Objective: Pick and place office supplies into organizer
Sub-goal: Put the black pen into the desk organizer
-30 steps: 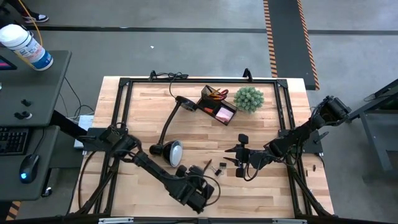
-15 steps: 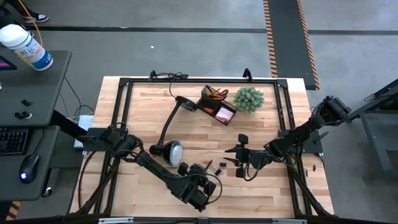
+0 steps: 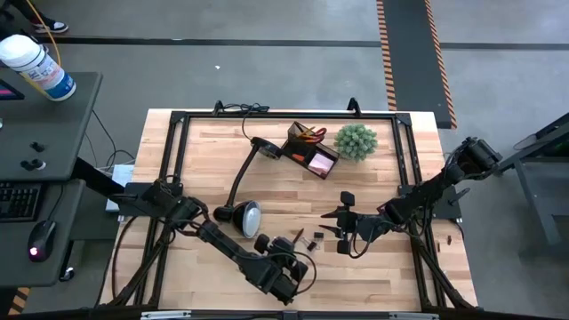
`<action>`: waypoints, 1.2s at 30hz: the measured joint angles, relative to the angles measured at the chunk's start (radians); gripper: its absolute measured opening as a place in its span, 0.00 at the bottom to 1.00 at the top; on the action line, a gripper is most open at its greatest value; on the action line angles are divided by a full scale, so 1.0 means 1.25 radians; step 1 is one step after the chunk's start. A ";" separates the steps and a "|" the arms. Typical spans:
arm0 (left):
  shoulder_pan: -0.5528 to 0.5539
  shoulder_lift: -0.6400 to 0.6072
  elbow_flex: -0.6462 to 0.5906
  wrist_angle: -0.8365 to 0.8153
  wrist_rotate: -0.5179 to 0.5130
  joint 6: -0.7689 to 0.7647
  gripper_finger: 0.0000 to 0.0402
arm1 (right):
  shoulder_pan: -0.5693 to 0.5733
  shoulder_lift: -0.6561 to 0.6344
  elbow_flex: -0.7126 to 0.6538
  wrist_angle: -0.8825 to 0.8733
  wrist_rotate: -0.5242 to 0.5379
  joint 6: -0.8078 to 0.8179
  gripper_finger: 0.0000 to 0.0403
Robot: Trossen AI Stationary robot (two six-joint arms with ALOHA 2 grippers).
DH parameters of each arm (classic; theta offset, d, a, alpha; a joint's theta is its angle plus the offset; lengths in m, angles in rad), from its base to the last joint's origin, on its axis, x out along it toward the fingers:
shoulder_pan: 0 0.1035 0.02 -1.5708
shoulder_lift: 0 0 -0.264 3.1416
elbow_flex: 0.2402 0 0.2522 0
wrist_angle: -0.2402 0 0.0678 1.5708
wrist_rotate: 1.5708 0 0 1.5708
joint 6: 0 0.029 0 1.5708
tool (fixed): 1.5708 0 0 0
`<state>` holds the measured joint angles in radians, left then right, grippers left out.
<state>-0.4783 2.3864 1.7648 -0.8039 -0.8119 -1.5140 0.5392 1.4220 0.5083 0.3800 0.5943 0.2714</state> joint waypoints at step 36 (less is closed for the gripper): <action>-0.010 -0.030 -0.001 -0.100 -0.057 0.037 0.01 | -0.001 0.000 0.001 0.007 0.028 -0.029 0.30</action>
<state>-0.4911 2.3486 1.7641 -0.9295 -0.8837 -1.4672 0.5385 1.4220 0.5091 0.3892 0.6296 0.2351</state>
